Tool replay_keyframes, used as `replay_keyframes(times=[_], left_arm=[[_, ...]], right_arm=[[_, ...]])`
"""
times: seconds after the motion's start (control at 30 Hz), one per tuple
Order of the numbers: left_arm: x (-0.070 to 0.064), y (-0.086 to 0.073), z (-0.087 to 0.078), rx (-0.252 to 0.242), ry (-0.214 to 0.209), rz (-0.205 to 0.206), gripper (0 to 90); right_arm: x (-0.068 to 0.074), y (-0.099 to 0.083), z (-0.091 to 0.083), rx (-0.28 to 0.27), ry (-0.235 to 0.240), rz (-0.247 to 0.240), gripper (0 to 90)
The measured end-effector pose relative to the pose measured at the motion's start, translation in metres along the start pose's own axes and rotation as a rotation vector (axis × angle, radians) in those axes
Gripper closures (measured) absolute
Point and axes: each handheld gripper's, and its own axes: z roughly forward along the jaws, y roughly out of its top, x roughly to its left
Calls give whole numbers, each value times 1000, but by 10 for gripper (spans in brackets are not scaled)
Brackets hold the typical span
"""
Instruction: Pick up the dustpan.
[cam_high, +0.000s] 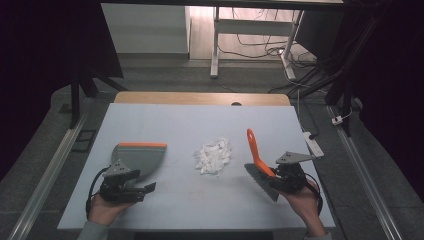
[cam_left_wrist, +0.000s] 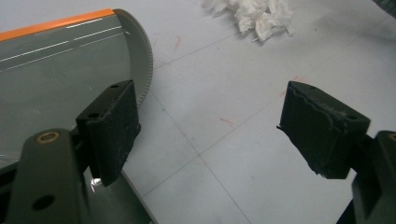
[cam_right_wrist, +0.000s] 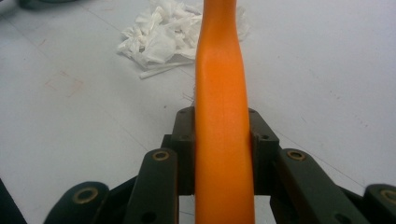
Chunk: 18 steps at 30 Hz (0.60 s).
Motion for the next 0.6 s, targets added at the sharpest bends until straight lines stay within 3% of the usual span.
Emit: replay_keyframes(times=[0.6], left_arm=[[-10, 7, -6, -10, 0, 8, 208]], right_arm=[[0, 0, -2, -6, -5, -1, 703]])
